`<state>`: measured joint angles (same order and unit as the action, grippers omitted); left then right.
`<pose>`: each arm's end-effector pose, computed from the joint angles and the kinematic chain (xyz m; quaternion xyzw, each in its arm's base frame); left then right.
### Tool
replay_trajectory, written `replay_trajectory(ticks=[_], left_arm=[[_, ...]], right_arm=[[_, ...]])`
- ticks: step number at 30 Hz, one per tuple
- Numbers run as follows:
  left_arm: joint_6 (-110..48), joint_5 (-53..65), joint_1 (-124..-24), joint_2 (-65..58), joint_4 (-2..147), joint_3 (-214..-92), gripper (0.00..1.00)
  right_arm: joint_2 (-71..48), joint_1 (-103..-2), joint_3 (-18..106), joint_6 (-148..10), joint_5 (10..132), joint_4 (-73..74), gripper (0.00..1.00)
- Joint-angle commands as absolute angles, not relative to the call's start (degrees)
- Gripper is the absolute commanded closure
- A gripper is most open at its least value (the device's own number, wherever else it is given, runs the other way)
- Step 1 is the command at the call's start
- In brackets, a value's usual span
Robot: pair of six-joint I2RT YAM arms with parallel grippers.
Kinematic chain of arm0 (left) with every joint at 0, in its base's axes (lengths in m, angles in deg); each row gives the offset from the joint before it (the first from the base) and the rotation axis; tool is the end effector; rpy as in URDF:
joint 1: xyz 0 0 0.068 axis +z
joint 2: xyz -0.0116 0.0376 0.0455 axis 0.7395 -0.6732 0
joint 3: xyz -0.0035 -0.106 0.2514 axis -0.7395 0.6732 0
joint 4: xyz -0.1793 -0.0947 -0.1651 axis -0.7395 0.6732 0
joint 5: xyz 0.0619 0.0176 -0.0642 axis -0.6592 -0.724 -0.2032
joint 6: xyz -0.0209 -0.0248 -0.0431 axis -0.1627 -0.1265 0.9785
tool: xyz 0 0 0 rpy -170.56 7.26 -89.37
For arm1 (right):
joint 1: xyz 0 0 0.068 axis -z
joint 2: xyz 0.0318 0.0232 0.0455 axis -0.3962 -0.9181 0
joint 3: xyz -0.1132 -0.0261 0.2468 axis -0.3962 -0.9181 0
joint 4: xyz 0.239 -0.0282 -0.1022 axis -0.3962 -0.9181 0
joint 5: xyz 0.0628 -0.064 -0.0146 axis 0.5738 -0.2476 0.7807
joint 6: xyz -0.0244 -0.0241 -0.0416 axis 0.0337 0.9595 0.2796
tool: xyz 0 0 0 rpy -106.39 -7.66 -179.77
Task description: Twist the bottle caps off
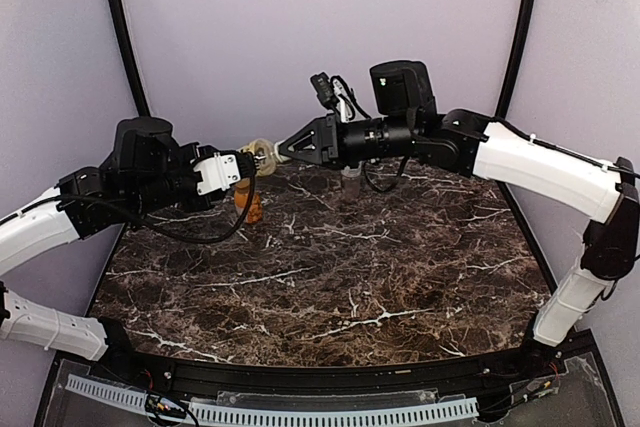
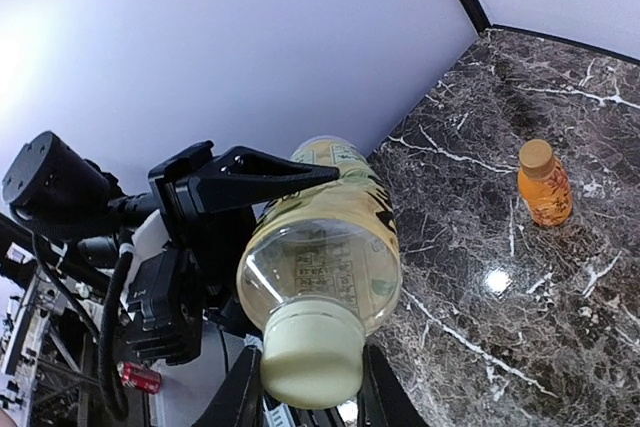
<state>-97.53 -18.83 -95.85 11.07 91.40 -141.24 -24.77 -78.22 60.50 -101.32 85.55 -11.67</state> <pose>0.1686 -0.1728 0.3700 0.5706 0.5633 0.1525 0.5779 0.2126 0.3257 0.4015 -0.2239 0.7529 0.5419 0.2990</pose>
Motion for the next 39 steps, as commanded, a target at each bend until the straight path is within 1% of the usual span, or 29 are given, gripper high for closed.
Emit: replay_trajectory(ticks=[1,2,3,5,7,10,16,17,18,19,21,22,25,28,30,31,35,39], left_arm=[[-94.36,-4.67,-96.29,11.90,103.35,-143.34,0.70],[-93.99,-1.10,-96.29,11.53,106.51,-144.88,0.71],[-93.31,5.29,-96.29,11.32,111.98,-145.52,0.72],[-93.03,12.73,-96.33,10.75,118.72,-146.85,0.74],[-92.77,17.55,-96.29,10.37,122.47,-147.59,0.76],[-92.57,21.29,-96.35,10.10,125.17,-148.95,0.76],[-92.08,23.80,-96.30,9.53,127.26,-150.55,0.76],[-92.01,23.77,-96.29,9.49,127.12,-150.62,0.76],[-91.85,23.55,-96.33,9.51,126.84,-150.59,0.76],[-91.81,23.25,-96.32,9.59,126.60,-150.41,0.76],[-91.75,22.03,-96.29,9.87,125.81,-150.13,0.77],[-91.81,20.74,-96.29,10.12,125.02,-150.03,0.77],[-91.85,17.10,-96.24,10.58,122.84,-149.38,0.79],[-90.55,11.18,-96.29,11.02,117.93,-148.52,0.79],[-89.86,7.22,-96.29,11.36,113.99,-147.75,0.79],[-89.67,5.94,-96.29,11.46,112.66,-147.17,0.79],[-90.30,-3.58,-96.29,11.63,104.73,-145.68,0.79],[-92.63,-10.64,-96.28,11.71,98.47,-143.68,0.79]], right_arm=[[-25.33,-80.53,64.46,-81.02,91.12,-16.56,1.00],[-25.14,-82.01,65.37,-73.69,89.19,-19.77,1.00],[-24.79,-83.86,65.74,-66.08,87.94,-22.50,1.00],[-23.65,-87.77,64.65,-52.31,85.91,-25.27,1.00],[-22.47,-91.00,62.51,-41.34,83.10,-25.52,1.00],[-22.37,-94.29,62.09,-29.08,76.43,-27.15,1.00],[-24.01,-97.46,62.82,-15.47,64.11,-29.05,1.00],[-24.29,-97.87,62.87,-14.74,61.60,-29.02,0.90],[-24.46,-98.07,62.84,-14.74,60.13,-28.74,0.64],[-24.54,-98.20,62.76,-15.47,59.01,-28.20,0.40],[-24.00,-98.20,62.10,-18.48,56.87,-26.12,0.07],[-23.26,-98.18,61.48,-20.38,56.28,-24.55,0.02],[-18.73,-97.82,57.25,-26.05,59.70,-18.59,0.01],[-13.14,-95.64,52.20,-35.68,67.63,-11.06,0.01],[-10.38,-92.77,49.67,-46.13,70.93,-5.00,0.01],[-9.66,-90.84,48.86,-55.94,71.32,-2.62,0.02],[-10.79,-84.24,50.52,-84.05,72.33,-1.91,0.02],[-12.77,-82.57,52.16,-98.02,71.18,-5.14,0.02]])
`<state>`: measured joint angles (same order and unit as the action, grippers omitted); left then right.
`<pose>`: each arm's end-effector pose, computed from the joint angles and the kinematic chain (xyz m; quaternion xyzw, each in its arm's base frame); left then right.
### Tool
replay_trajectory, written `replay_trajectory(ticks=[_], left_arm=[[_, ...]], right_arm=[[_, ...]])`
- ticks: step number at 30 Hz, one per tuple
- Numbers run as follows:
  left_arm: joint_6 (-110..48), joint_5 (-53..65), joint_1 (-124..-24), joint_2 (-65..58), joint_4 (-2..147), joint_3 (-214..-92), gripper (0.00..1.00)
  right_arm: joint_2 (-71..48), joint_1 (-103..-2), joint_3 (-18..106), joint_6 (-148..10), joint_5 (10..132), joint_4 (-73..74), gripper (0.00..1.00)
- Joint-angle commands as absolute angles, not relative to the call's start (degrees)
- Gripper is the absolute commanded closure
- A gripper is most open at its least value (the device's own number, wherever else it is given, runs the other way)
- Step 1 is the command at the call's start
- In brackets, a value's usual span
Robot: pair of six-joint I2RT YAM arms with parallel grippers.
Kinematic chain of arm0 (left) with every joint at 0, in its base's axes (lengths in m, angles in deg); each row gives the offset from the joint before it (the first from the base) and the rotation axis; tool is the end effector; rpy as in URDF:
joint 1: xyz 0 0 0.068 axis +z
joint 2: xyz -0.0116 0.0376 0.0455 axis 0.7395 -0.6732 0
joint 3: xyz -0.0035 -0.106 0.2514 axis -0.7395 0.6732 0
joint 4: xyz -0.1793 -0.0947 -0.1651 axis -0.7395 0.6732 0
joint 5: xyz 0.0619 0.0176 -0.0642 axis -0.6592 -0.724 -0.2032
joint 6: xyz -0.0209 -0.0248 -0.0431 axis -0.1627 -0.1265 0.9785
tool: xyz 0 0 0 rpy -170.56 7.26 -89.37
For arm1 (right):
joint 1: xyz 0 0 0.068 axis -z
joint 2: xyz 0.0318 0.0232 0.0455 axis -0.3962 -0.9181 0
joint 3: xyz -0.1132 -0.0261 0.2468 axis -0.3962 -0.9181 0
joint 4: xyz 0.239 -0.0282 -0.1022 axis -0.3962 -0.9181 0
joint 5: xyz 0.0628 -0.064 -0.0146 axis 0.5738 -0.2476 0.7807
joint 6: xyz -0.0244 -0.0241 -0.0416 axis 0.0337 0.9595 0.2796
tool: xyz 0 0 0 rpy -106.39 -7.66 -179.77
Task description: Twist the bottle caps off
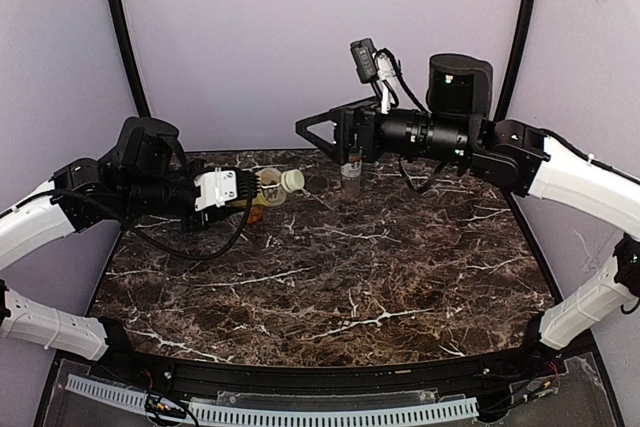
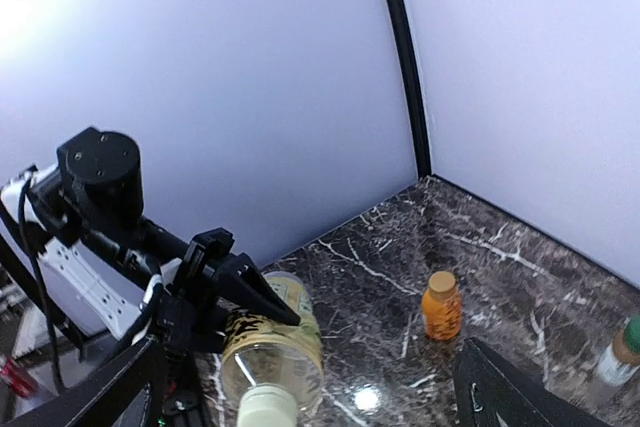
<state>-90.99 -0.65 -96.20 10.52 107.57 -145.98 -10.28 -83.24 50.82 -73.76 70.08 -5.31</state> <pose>0.1524 -0.1736 0.3676 0.6502 0.5677 -0.0106 0.5049 0.1582 0.2813 0.4387 -0.3349 0.6463 0.4331 0.5315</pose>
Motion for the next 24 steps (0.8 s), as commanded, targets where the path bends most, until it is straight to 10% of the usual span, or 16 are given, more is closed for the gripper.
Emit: replay_trajectory(ticks=[1,16,24], left_arm=[[-93.03,-11.56,-96.29,11.79,97.52,-142.99,0.79],[-98.68,-17.84,-96.50,12.59,89.70,-139.52,0.78],[-99.83,-18.60,-96.72,12.52,88.32,-138.73,0.78]], right_arm=[[-13.65,-82.25,52.83,-100.06,71.69,-6.16,0.02],[-21.57,-79.00,58.24,-107.44,79.70,-11.81,0.40],[-23.61,-78.80,59.39,-107.82,84.33,-11.54,0.40]])
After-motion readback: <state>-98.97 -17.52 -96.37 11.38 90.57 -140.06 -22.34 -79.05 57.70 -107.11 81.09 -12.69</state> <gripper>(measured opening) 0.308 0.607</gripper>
